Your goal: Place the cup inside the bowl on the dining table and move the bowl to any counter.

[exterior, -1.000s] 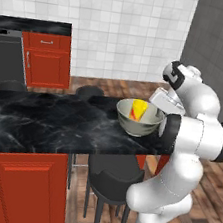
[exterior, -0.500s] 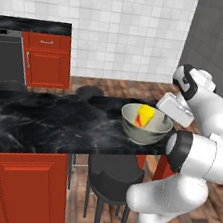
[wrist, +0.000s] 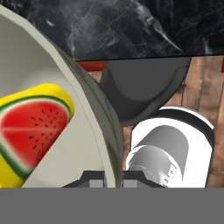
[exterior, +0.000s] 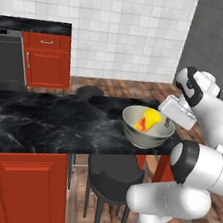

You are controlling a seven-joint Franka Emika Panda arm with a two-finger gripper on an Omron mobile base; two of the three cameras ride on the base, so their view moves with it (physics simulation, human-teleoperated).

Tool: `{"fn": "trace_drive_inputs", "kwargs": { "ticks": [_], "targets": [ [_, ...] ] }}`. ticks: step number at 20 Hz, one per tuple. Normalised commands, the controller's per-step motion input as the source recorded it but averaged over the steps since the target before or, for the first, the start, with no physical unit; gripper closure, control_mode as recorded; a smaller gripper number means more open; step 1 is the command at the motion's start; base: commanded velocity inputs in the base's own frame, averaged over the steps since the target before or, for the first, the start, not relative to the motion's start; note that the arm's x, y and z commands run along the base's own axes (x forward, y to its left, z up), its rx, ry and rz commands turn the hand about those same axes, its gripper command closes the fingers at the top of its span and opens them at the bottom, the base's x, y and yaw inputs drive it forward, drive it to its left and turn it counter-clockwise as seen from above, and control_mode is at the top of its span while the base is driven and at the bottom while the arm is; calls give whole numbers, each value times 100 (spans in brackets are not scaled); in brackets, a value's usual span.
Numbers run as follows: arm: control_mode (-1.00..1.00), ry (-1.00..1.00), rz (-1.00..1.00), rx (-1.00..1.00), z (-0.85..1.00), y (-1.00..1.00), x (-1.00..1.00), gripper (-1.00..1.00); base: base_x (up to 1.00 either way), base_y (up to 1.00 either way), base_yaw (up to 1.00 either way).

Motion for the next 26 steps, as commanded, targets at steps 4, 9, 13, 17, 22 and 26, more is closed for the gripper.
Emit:
{"fn": "trace_drive_inputs", "kwargs": {
  "ticks": [4, 9, 13, 17, 22, 26],
  "targets": [
    [-100, 0, 0, 0, 0, 0, 0, 100, 0, 0, 0],
    [-100, 0, 0, 0, 0, 0, 0, 100, 0, 0, 0],
    [-100, 0, 0, 0, 0, 0, 0, 100, 0, 0, 0],
    [100, 0, 0, 0, 0, 0, 0, 100, 0, 0, 0],
    [100, 0, 0, 0, 0, 0, 0, 100, -23, -21, 0],
    [100, 0, 0, 0, 0, 0, 0, 100, -54, -52, 0]
  ]
}}
